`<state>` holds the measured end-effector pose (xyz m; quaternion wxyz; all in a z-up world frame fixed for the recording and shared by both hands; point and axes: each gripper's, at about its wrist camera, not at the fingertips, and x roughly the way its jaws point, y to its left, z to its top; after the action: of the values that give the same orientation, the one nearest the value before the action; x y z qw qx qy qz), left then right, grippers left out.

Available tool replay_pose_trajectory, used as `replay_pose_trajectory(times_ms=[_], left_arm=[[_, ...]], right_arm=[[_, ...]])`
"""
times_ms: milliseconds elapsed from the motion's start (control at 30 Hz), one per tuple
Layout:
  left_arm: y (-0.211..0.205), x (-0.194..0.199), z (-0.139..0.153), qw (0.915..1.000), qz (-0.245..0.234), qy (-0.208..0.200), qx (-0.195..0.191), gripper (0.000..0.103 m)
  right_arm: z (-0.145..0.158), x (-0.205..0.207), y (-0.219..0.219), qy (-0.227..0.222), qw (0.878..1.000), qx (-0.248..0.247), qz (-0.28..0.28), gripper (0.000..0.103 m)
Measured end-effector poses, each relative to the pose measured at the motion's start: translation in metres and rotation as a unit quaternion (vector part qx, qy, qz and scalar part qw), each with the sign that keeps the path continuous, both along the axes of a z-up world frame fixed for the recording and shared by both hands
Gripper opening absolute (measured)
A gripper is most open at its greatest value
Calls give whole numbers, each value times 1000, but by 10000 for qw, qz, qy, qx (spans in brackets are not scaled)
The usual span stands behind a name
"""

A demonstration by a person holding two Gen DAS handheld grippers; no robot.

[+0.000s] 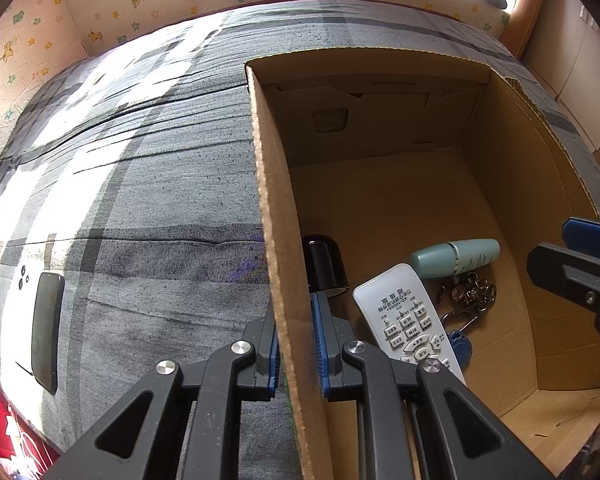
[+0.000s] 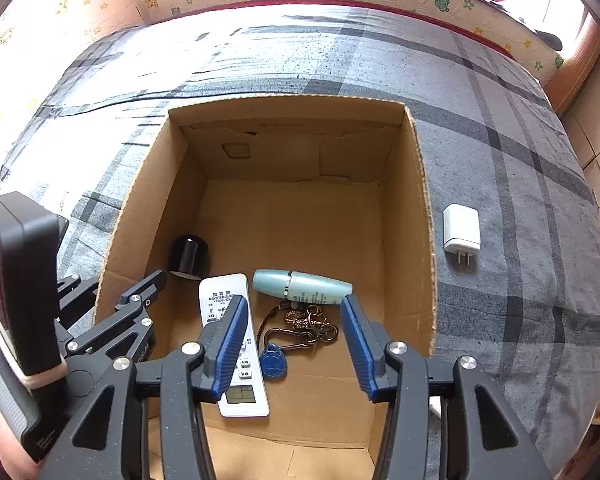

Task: Organize rigid objects
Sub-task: 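Withdraw the open right tool toward the small white charger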

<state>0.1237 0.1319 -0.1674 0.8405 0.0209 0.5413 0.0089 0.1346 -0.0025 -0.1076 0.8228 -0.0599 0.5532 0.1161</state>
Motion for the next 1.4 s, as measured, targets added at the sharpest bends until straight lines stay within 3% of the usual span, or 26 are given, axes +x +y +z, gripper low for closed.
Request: replay_pose_trajectory(times_ms=[100,233,533,967,1400], left_arm=[[0,0,-1,10000,-6,-5,18,15],[1,-1,-1,10000,2,-6,6,15],[1,-1,0,10000,-2,-4,24,15],[1,-1,0,10000,0,-6,4,15],[0,-2,0,10000,-1,-2,23,15]], right_arm=[[12,-3,-10,-109,9999,1,-93,68],[26,-3,-23,-165,9997,-53,-164,73],[32,-8,-65,-266,9986,-96,-456,100],[28,-17,-127,-396,9948,-305,-889,102],[-16,-37,-162,-240,9932,-425,-1056,101]])
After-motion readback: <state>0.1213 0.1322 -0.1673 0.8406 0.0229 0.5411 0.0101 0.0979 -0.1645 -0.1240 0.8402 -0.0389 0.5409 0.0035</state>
